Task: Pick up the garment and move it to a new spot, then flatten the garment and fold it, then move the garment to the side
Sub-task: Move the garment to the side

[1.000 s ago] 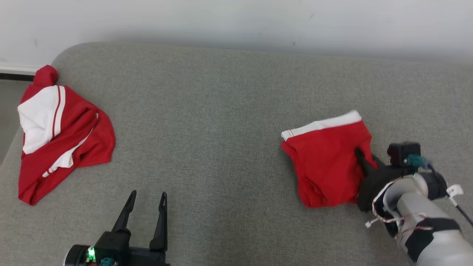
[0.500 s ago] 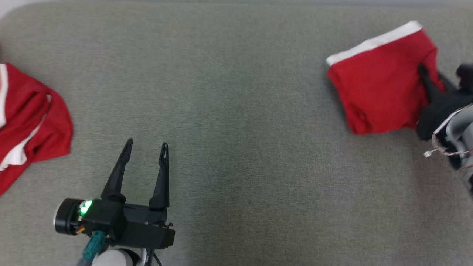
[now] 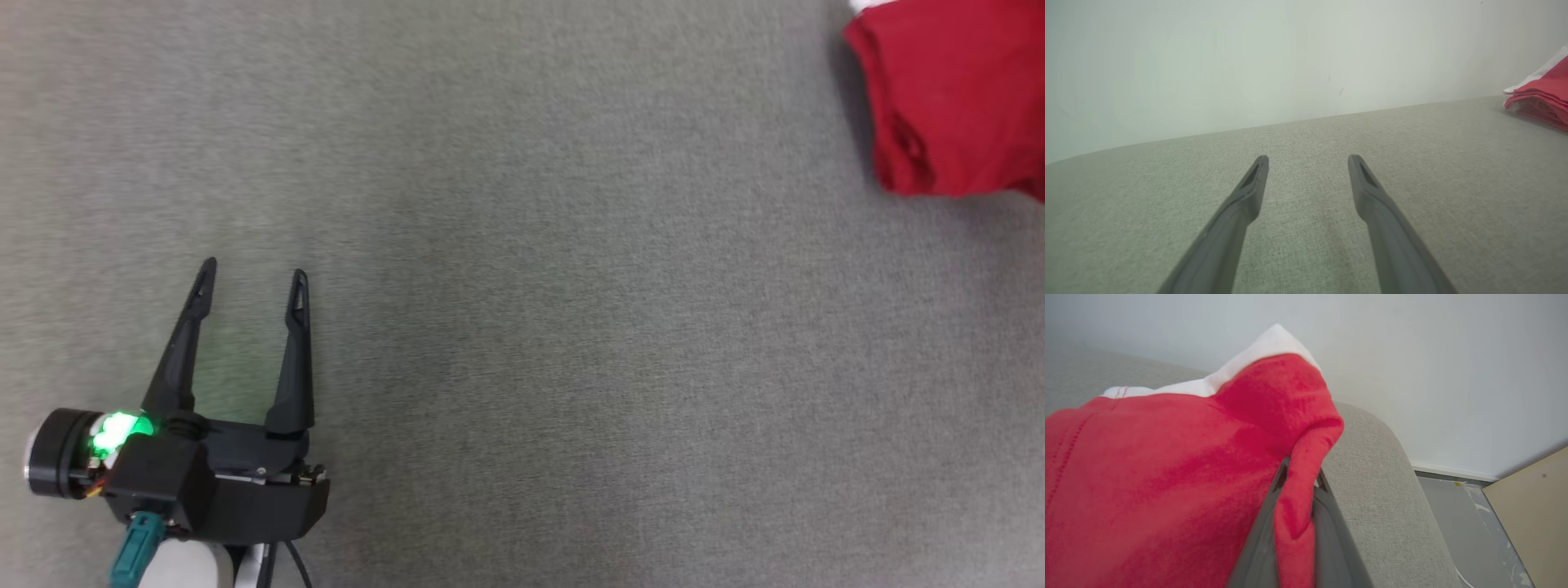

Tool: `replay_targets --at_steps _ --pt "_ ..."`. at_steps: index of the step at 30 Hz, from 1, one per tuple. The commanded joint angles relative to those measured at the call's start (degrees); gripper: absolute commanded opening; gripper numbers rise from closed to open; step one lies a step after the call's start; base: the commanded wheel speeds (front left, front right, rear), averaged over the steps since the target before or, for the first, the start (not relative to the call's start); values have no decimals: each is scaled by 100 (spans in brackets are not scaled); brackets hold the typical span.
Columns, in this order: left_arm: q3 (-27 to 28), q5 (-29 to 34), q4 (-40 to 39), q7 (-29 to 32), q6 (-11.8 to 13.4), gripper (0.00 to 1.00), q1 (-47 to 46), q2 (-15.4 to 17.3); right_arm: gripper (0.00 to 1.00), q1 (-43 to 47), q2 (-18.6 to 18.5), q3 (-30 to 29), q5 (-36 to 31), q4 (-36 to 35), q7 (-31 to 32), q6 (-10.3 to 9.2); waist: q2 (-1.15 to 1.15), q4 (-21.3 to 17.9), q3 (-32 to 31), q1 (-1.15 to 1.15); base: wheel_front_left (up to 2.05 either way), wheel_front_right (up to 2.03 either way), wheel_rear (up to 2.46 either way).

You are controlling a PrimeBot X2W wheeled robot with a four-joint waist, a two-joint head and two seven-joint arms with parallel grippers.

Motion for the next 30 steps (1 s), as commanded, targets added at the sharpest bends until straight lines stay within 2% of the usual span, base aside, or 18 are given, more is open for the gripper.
replay_targets --at_steps 1,12,22,23,24,30 --pt "37 24 -42 -18 16 100 -35 55 0 -112 -45 15 19 10 -32 7 -1 -317 343 -1 0 0 0" --pt "29 52 -236 -18 48 100 66 129 0 -759 -441 237 -179 331 134 7 -1 -310 543 -1 0 0 0" --pt "13 7 -228 -16 90 100 45 111 0 -1098 -435 274 -178 722 162 7 -1 -236 653 -1 0 0 0" --pt "17 -1 -219 -14 95 100 41 116 40 -1112 -425 268 -180 762 134 7 -1 -232 664 -1 0 0 0" --pt "22 -8 -211 -13 95 100 33 120 100 -1129 -423 267 -200 806 115 7 -1 -227 673 -1 0 0 0" --pt "104 -70 -123 -13 135 100 29 117 100 -1245 -336 187 -208 1004 -52 7 -1 -224 616 -1 0 0 0"
